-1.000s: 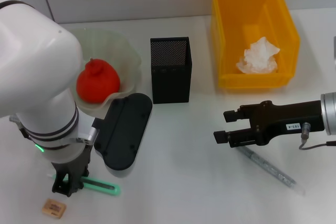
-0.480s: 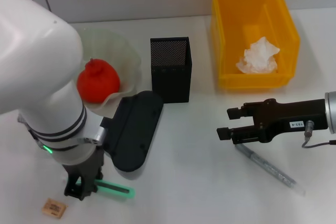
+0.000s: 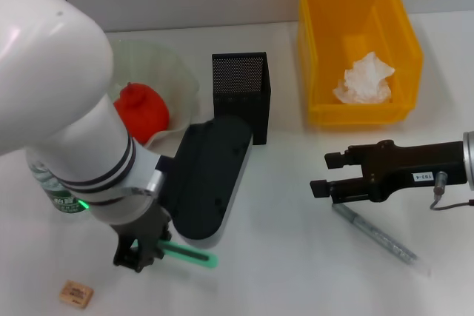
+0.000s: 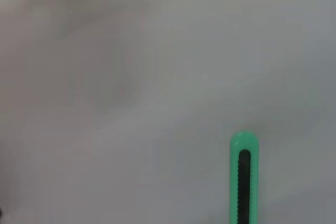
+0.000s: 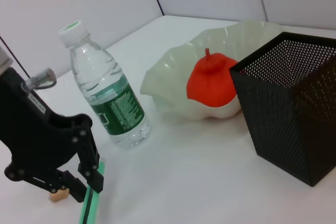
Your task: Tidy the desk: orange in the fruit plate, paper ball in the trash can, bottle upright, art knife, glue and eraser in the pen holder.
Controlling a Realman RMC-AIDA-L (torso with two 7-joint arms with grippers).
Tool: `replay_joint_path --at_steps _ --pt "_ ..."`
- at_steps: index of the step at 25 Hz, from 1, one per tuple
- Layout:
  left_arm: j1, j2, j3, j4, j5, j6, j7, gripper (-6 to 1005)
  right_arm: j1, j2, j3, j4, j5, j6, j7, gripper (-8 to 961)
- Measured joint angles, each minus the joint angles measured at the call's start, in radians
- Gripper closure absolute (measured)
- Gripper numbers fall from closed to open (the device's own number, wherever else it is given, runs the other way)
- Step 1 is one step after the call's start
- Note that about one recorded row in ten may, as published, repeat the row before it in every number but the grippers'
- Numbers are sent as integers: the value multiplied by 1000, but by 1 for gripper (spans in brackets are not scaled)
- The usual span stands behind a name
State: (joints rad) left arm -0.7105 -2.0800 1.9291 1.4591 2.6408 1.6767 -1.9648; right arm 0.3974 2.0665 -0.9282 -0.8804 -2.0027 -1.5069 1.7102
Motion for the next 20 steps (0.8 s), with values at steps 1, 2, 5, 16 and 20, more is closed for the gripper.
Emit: replay_joint_path --at_steps 1,2,5,16,20 --pt "0 0 -1 5 0 0 -1 816 -1 0 6 1 -1 -2 -4 196" --pt "0 0 -3 24 0 -1 -4 817 -1 0 12 3 -1 -4 -7 196" --pt "0 0 -7 57 0 -3 -7 817 -3 -2 32 19 -1 -7 -20 196" --pt "24 0 -3 263 14 -5 -14 816 -10 -2 43 23 -1 -10 -40 195" --pt "35 0 12 341 83 -15 -17 816 -13 -2 43 23 0 -10 -42 195"
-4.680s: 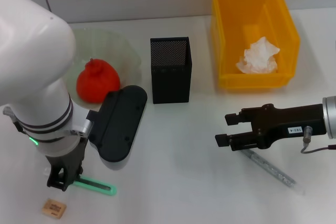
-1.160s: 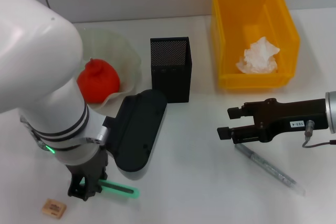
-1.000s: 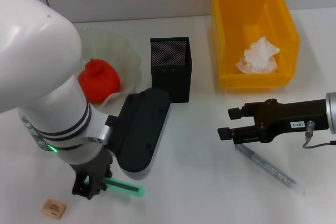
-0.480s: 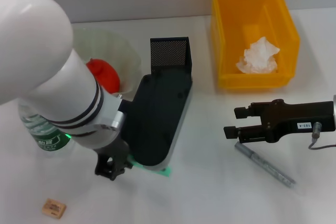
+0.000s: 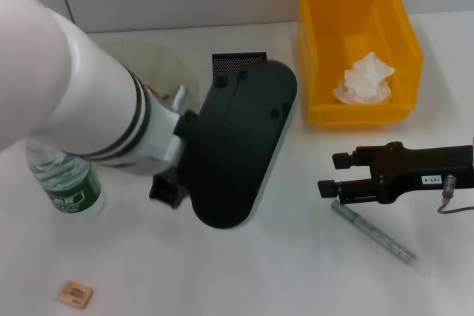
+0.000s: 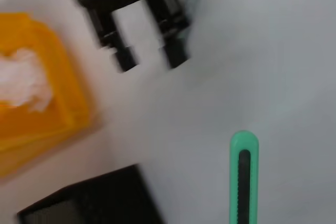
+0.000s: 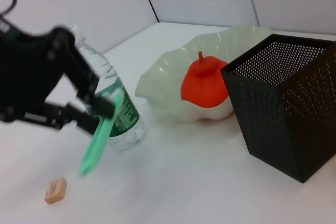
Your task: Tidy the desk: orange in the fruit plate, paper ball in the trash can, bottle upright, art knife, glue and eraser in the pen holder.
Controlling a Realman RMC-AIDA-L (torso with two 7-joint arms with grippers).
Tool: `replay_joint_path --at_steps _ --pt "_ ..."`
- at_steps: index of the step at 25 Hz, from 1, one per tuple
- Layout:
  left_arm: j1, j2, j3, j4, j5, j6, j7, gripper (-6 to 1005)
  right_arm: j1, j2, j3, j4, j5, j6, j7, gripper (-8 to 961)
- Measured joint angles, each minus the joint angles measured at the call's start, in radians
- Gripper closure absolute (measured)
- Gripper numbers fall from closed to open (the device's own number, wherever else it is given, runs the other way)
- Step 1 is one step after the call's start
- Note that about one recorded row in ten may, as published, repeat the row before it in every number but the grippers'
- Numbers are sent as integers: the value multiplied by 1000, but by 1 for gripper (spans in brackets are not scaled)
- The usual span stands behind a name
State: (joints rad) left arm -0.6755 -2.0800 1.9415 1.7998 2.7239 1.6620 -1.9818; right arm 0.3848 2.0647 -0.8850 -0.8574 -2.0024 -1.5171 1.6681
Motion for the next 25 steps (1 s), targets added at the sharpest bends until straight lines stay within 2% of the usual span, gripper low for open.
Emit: replay_joint_path --at_steps 6,12,16,18,21,23,25 --pt "36 0 35 104 149 -76 15 816 -4 0 0 0 1 0 -1 195" --pt "62 5 52 146 168 -124 31 815 -4 0 1 0 1 0 0 195" --pt "126 8 52 175 168 -233 100 815 -4 0 2 0 1 4 0 195" --pt "175 8 42 180 168 -334 164 815 -5 0 7 1 1 5 2 195" --pt "190 8 36 180 168 -371 184 814 -4 0 11 3 1 5 3 195" --pt "237 8 24 170 168 -490 241 814 -4 0 14 5 1 5 5 195" --pt "263 8 23 161 167 -556 272 814 -4 1 14 5 1 5 6 195"
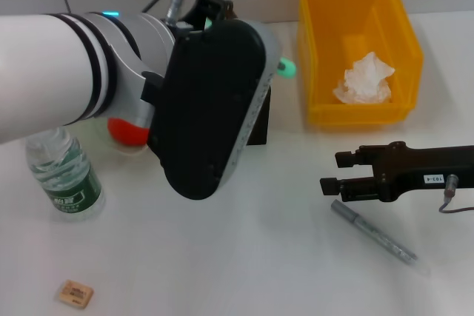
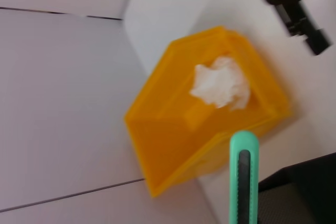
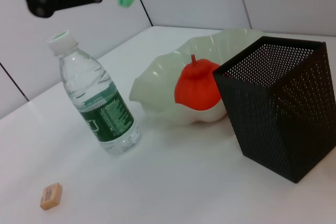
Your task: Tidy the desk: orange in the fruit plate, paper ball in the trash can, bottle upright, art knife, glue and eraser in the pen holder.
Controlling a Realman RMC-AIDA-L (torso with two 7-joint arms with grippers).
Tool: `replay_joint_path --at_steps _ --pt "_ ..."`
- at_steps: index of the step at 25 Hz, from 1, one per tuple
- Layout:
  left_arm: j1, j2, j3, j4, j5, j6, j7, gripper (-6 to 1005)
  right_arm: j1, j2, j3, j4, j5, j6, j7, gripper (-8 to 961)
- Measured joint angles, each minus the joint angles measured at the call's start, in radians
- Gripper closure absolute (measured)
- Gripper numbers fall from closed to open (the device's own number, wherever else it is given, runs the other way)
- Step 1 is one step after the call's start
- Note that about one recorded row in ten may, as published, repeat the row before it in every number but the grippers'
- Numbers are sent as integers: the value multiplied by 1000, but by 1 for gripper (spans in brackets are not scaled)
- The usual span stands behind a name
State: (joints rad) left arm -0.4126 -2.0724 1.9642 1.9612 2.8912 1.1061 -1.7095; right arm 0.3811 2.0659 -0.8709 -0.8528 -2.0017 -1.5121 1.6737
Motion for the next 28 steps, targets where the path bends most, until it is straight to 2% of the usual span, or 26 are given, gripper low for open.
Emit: replay_joint_path --at_steps 1,5,6,8,10,13,17,18,28 --pt "0 0 0 0 0 0 0 814 0 1 0 0 0 0 1 195" --pt "63 0 11 -55 -1 -177 88 813 3 3 10 0 0 -2 10 195" --pt "63 0 11 -55 -1 -177 88 813 3 3 12 0 0 -3 13 196" --pt "100 0 22 -124 -1 -311 158 813 3 4 13 0 0 -4 21 196" --pt "114 -1 26 -150 -1 -372 191 813 2 3 14 0 0 -4 24 196" --pt "128 -1 31 -220 -1 -495 234 813 0 3 14 0 0 -5 25 195" --pt "126 -1 30 -277 -1 -582 270 812 -1 4 14 0 0 -6 25 195" --pt "129 -3 32 -317 -1 -653 313 812 -1 4 13 0 0 -6 27 195" --pt "142 -6 48 -401 -1 -805 430 811 2 3 13 0 0 -9 41 196"
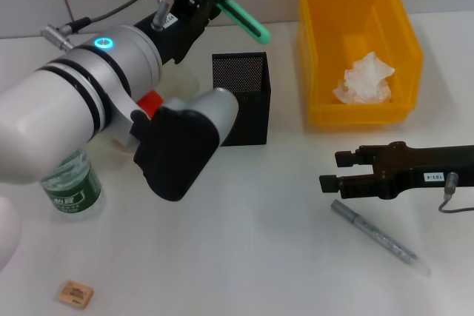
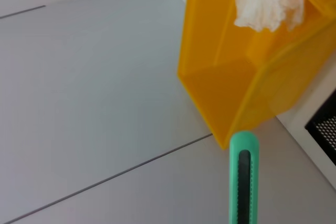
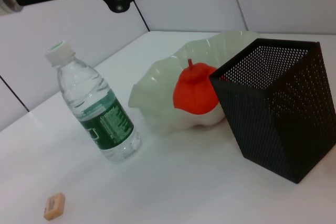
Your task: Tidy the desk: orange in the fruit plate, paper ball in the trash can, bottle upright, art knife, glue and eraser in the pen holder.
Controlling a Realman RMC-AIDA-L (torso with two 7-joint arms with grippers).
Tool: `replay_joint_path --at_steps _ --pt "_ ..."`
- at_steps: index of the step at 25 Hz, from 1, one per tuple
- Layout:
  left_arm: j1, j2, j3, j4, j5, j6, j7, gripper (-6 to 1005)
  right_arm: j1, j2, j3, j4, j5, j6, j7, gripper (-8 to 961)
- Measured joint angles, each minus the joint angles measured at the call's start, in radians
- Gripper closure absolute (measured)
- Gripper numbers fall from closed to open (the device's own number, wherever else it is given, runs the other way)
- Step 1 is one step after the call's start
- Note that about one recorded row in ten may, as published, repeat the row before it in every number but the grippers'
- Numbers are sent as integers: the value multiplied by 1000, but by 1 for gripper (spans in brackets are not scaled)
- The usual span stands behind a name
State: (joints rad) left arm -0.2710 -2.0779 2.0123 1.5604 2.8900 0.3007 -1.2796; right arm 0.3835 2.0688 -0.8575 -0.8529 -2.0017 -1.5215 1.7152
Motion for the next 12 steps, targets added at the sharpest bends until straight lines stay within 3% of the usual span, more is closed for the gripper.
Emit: replay_joint_path --at_steps 12 --pt "6 -2 38 -190 -1 -280 184 810 8 3 0 -5 0 -11 5 196"
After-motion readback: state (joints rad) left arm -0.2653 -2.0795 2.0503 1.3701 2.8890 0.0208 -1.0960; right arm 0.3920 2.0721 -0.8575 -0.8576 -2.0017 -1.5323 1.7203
